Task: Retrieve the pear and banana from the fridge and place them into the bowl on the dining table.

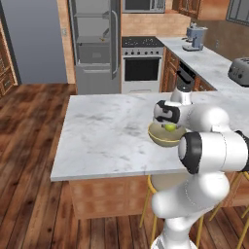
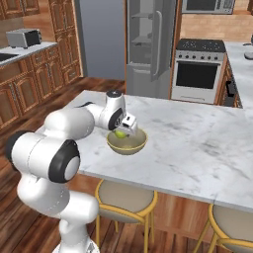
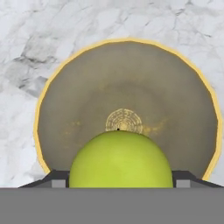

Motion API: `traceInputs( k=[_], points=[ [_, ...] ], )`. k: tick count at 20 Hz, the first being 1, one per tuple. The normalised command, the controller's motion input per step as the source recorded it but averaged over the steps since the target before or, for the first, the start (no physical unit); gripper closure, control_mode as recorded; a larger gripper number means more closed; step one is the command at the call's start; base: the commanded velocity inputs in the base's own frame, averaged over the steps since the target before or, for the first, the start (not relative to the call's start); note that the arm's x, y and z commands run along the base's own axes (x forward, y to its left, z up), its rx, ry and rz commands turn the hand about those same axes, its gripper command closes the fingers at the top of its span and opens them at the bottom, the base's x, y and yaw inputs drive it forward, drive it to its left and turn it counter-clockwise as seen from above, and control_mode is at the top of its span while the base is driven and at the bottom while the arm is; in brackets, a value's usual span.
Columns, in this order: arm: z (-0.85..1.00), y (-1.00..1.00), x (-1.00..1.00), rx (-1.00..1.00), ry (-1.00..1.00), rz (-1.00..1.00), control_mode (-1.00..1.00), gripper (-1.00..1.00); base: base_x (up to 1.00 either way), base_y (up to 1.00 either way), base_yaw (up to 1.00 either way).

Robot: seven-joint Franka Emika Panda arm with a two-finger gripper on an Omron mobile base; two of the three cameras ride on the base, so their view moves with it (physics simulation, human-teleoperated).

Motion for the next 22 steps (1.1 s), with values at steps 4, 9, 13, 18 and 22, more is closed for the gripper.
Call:
traceInputs(
  k=[4, 9, 13, 18, 22],
  points=[
    [-0.12, -0.03, 0.12, 0.00, 0.00, -0.01, -1.00, 1.00, 0.00, 0.00, 0.00],
    [-0.15, -0.09, 0.03, 0.00, 0.01, -0.01, -1.00, 1.00, 0.00, 0.00, 0.00],
    [-0.21, -0.08, 0.01, 0.00, 0.01, 0.00, -1.00, 1.00, 0.00, 0.00, 0.00],
    [-0.18, 0.00, 0.07, 0.00, 0.01, 0.00, -1.00, 1.00, 0.00, 0.00, 0.00],
    [-0.11, 0.00, 0.15, 0.00, 0.02, -0.01, -1.00, 1.00, 0.00, 0.00, 0.00]
  ],
)
